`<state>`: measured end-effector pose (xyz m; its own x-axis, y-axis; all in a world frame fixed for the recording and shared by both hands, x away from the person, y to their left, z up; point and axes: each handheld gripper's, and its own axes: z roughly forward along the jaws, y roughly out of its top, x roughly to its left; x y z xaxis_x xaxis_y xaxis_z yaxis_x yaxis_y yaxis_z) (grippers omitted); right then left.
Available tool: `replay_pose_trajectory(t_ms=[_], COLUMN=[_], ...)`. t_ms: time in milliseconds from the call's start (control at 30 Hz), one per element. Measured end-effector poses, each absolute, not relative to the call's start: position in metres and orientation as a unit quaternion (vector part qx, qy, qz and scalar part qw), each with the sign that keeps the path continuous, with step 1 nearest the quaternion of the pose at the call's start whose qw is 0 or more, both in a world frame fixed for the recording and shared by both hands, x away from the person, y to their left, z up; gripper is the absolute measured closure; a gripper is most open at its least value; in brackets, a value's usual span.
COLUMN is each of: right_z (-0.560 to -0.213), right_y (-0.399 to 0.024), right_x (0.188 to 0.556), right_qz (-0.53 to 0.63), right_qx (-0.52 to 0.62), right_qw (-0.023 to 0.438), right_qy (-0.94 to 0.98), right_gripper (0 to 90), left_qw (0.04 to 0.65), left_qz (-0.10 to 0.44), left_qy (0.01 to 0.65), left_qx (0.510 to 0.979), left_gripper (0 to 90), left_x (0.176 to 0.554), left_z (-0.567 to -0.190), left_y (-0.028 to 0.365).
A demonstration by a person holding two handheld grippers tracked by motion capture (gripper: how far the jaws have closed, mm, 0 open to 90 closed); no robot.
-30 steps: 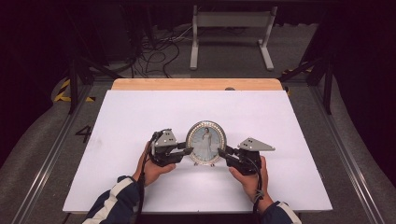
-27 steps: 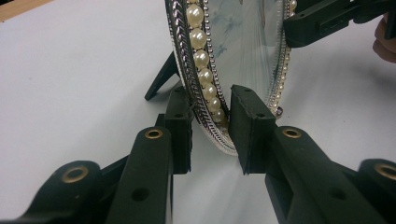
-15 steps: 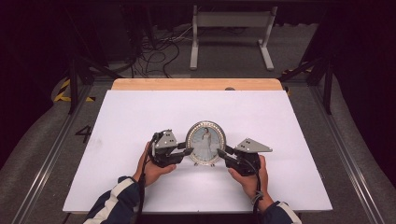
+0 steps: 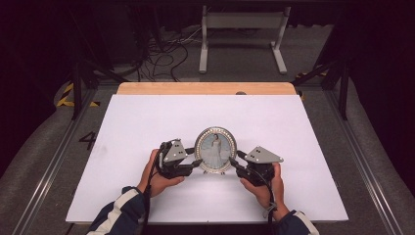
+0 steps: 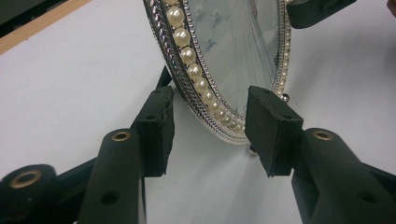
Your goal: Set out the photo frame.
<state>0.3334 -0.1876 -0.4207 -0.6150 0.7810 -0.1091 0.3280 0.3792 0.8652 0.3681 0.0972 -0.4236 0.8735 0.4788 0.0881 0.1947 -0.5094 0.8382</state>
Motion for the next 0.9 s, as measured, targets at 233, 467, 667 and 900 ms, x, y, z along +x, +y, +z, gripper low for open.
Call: replay_pose_trajectory(t_ms=[233,467,667,900], right_z=[-0.4173,-0.4185,-0.4183,-0.4181], right_y=[-0.1911,-0.1919,-0.1904,-0.1903], right_x=[0.333,0.3364,0.3368,0.3347], right_qz=[0.441,0.445,0.444,0.435], right_qx=[0.347,0.359,0.357,0.348], right_qw=[0.258,0.255,0.261,0.261], right_qy=[0.787,0.78,0.78,0.788], right_gripper=[73.2,74.2,74.2,70.1], left_qw=[0.459,0.45,0.446,0.442], left_qz=[0.154,0.15,0.148,0.156], left_qy=[0.199,0.196,0.197,0.193], left_qx=[0.852,0.858,0.861,0.862], left_gripper=[62.9,70.4,70.6,66.3], left_x=[0.3669,0.3638,0.3629,0.3616], left_z=[-0.4217,-0.4237,-0.4238,-0.4244], left_y=[0.1009,0.0951,0.095,0.0955])
